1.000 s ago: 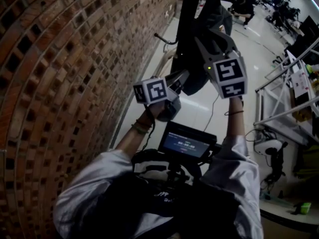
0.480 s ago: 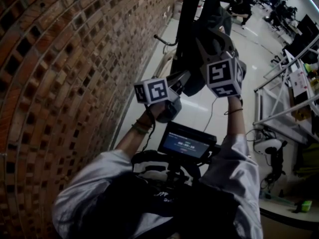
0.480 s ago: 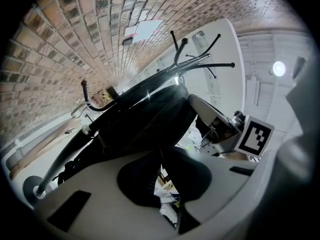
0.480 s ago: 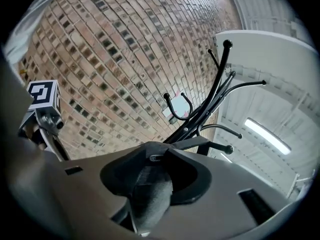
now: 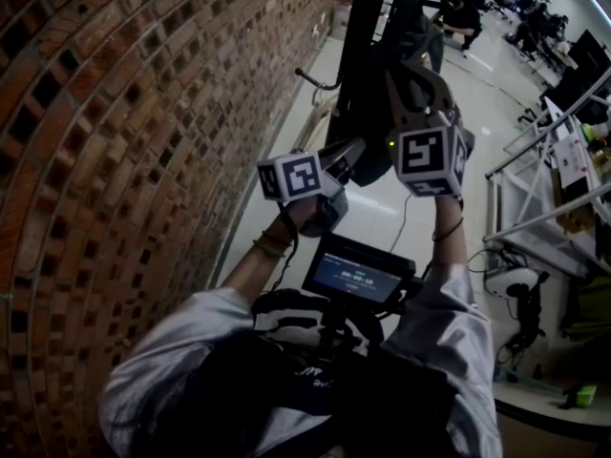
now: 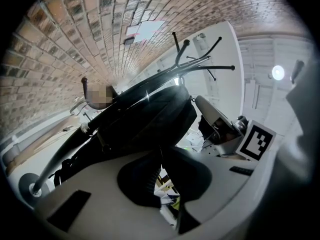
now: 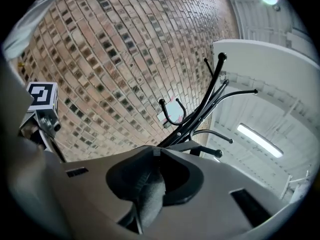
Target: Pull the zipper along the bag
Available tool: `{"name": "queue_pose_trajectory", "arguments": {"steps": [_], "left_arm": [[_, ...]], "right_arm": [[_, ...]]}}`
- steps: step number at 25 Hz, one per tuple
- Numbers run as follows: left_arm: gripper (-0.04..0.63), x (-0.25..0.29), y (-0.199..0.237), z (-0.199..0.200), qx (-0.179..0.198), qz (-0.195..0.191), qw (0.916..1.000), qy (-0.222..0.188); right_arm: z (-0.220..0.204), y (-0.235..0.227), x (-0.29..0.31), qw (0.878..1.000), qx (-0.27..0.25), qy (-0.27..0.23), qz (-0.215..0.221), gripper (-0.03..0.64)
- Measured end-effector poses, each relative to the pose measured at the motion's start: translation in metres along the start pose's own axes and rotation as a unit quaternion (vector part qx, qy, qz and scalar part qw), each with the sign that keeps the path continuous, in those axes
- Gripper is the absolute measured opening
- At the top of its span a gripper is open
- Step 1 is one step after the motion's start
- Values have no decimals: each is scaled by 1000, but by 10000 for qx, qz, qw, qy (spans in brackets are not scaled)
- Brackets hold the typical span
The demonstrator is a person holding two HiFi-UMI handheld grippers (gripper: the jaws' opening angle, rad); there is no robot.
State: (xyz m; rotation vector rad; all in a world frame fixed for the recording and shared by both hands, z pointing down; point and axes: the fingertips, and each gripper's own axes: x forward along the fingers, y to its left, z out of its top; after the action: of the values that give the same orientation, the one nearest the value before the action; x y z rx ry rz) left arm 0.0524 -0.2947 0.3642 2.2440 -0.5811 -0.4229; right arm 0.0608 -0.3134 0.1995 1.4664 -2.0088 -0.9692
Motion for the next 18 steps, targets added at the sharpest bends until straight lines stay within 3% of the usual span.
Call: {"name": "queue_pose_trajectory", "arguments": {"steps": [3, 10, 14, 18], "left_arm": [[23, -1, 1, -1, -69, 6, 10000, -26], [23, -1, 1, 0, -185, 12, 9998, -112], [24, -1, 0, 2, -95, 22, 9998, -152], [23, -2, -1, 3, -75, 54, 9998, -163]], "right_arm": [[1, -8, -6, 9994, 312, -51, -172, 10], [-7, -20, 2, 9970, 715, 53, -289, -3], [-12, -21, 10, 9955, 936, 78, -148, -2], [-12, -20, 11, 9970, 754, 114, 134, -2]]}}
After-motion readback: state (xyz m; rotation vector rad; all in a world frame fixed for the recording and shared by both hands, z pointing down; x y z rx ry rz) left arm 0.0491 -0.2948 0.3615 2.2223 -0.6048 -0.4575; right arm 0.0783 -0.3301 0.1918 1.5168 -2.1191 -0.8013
